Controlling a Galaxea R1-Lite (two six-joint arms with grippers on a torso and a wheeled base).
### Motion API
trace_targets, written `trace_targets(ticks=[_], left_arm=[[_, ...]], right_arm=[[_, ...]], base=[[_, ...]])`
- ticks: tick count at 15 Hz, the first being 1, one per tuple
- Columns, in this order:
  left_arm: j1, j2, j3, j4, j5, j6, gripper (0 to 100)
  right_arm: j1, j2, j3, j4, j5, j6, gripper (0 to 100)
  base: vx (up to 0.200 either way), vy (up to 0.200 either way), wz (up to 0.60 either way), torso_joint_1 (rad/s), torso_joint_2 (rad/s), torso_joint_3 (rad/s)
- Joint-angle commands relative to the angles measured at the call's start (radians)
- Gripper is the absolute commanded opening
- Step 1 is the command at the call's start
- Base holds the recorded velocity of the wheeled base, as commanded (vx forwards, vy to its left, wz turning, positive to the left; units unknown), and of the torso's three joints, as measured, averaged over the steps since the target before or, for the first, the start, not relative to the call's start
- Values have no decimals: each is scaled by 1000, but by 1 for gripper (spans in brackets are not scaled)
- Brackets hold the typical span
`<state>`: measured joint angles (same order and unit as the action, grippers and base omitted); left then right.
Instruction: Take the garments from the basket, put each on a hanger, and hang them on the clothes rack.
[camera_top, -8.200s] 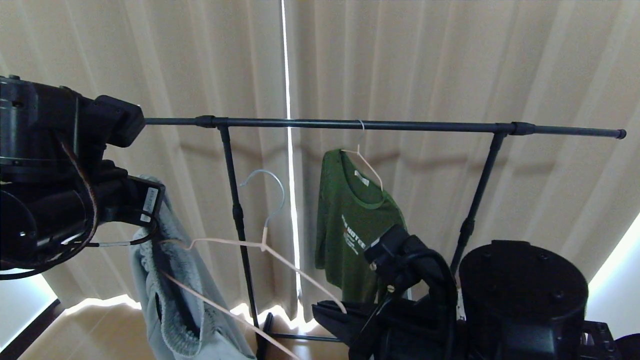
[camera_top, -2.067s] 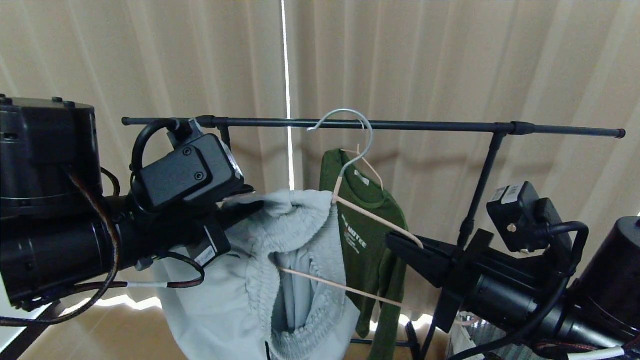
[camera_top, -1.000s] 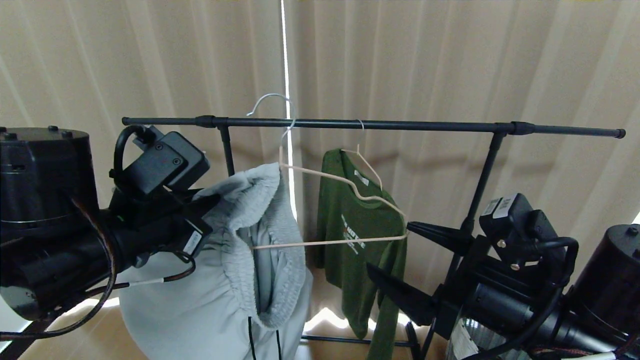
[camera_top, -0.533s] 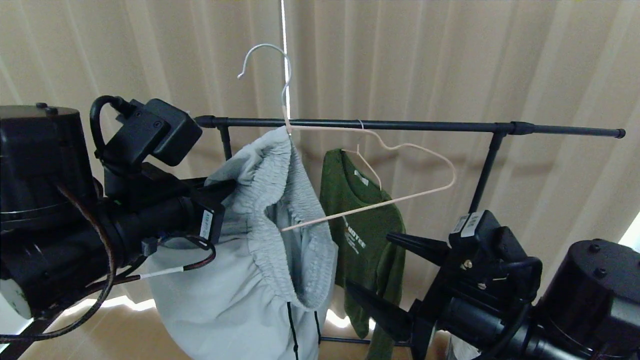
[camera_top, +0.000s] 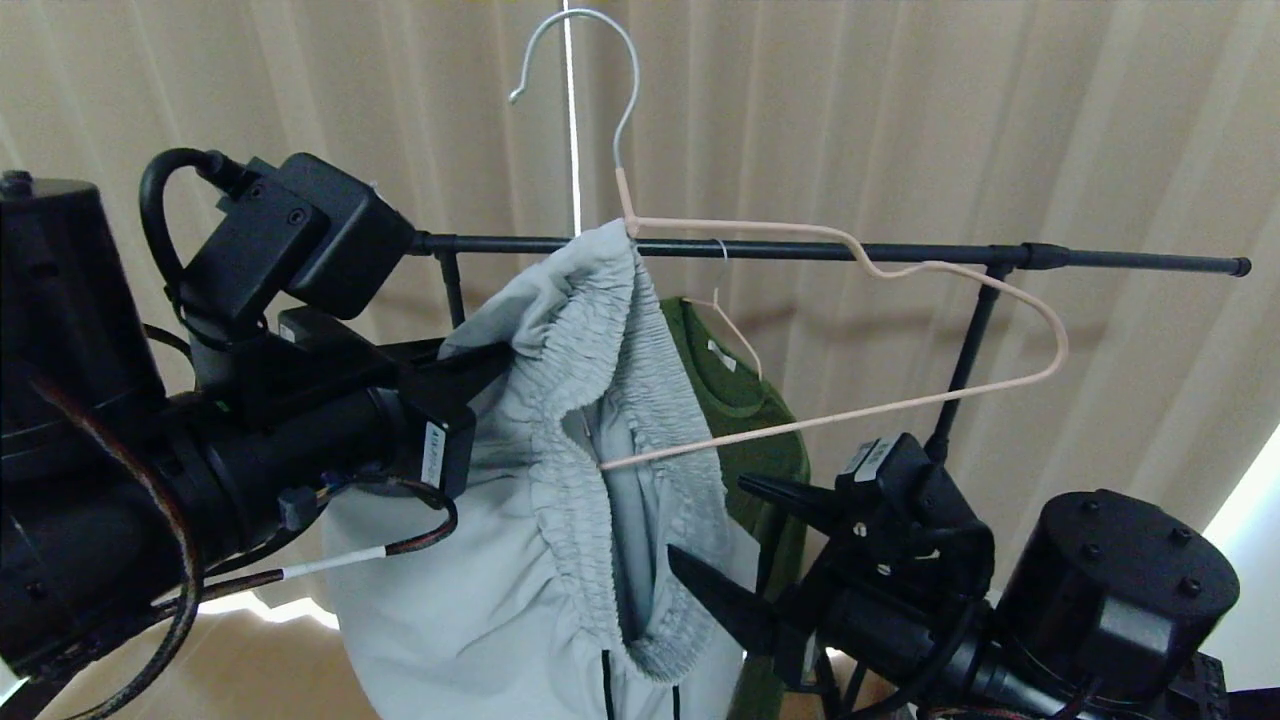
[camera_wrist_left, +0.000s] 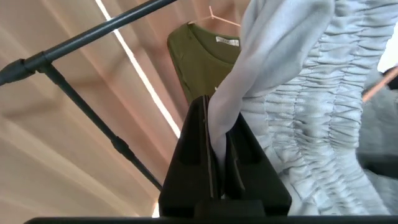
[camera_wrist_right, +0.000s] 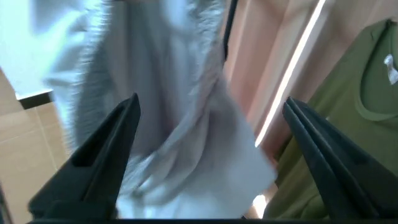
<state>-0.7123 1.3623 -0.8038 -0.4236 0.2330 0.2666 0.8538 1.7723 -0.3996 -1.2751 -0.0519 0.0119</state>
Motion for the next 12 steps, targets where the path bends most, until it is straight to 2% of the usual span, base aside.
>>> trace_targets(ticks=[1, 3, 6, 9, 12], left_arm=[[-2, -2, -2, 0, 0, 0, 0], [1, 0, -3, -1, 2, 0, 0], [17, 3, 2, 0, 3, 6, 0], [90, 9, 15, 0, 6, 77, 0], [132, 8, 35, -1, 6, 137, 0]], right_arm=[[-6, 21, 7, -3, 0, 0, 0], [-19, 12, 10, -7, -3, 0, 0], [-105, -19, 24, -7, -3, 0, 0], [-257, -45, 18, -6, 0, -1, 0], [-361, -40, 1, -6, 9, 0, 0]], base=[[0, 0, 0, 0, 0, 0], [0, 0, 0, 0, 0, 0], [0, 0, 0, 0, 0, 0], [0, 0, 0, 0, 0, 0], [0, 0, 0, 0, 0, 0]])
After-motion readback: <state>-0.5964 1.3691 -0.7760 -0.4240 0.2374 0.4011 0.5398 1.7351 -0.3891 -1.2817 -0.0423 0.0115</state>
